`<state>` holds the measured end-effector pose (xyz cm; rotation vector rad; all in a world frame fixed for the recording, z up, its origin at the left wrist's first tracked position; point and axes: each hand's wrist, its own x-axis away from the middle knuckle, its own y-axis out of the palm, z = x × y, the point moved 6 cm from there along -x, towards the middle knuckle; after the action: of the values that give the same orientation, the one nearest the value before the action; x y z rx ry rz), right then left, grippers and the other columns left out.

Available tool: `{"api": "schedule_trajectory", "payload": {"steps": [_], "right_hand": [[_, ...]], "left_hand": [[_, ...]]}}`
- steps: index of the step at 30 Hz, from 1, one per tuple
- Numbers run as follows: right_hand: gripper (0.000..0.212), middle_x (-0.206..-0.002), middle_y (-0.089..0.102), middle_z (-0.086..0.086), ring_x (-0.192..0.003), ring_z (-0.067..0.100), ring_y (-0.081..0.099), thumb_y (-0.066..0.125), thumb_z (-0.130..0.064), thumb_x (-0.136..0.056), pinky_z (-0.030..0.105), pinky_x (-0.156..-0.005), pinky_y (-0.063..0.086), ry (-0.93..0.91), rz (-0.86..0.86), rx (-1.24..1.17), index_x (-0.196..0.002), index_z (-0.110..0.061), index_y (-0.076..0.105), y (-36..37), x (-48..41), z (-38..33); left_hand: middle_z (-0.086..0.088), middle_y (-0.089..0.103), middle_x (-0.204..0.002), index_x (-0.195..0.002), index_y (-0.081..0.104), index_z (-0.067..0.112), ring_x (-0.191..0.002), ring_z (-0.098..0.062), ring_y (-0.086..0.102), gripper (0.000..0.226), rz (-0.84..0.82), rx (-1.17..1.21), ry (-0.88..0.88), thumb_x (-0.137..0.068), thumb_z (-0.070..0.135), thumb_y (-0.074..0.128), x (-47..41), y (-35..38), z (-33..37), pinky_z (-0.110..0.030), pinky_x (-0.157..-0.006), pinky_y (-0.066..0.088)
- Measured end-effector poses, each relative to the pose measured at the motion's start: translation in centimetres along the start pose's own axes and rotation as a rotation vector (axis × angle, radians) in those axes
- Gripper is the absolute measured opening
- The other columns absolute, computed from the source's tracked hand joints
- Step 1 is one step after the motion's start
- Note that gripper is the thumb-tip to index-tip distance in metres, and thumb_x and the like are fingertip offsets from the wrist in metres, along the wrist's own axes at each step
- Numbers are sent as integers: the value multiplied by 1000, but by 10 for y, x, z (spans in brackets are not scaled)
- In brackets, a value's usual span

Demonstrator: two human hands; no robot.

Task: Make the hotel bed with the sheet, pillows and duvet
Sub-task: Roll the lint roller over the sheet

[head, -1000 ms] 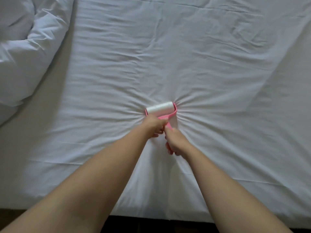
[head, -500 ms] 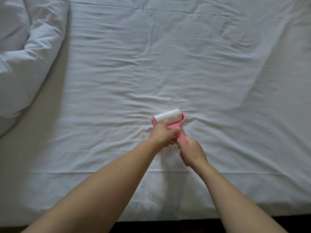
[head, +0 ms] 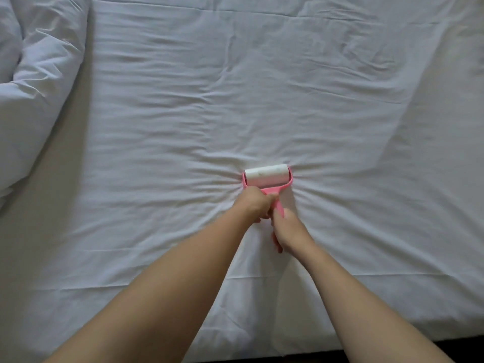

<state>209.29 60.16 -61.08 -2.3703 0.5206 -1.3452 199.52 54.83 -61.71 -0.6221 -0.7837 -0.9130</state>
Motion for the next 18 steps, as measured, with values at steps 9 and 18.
{"api": "schedule_trajectory", "payload": {"steps": [9,18], "right_hand": [[59,-58,52,10,-43,21,48,13,-60,-97,19,-43,30,79,-77,-52,-79,-16,49,-23,-48,-69],[59,-54,49,8,-44,20,47,16,-64,-96,19,-42,29,109,-127,-75,-78,-17,47,-21,-45,-58]], "left_hand": [[-10,69,-81,-100,69,2,-81,-26,68,41,157,-1,14,-94,38,51,-40,-50,51,-32,-69,50],[-4,58,-68,-107,66,1,-59,-15,55,41,132,35,3,-95,37,53,-40,-43,45,-27,-58,46]]}}
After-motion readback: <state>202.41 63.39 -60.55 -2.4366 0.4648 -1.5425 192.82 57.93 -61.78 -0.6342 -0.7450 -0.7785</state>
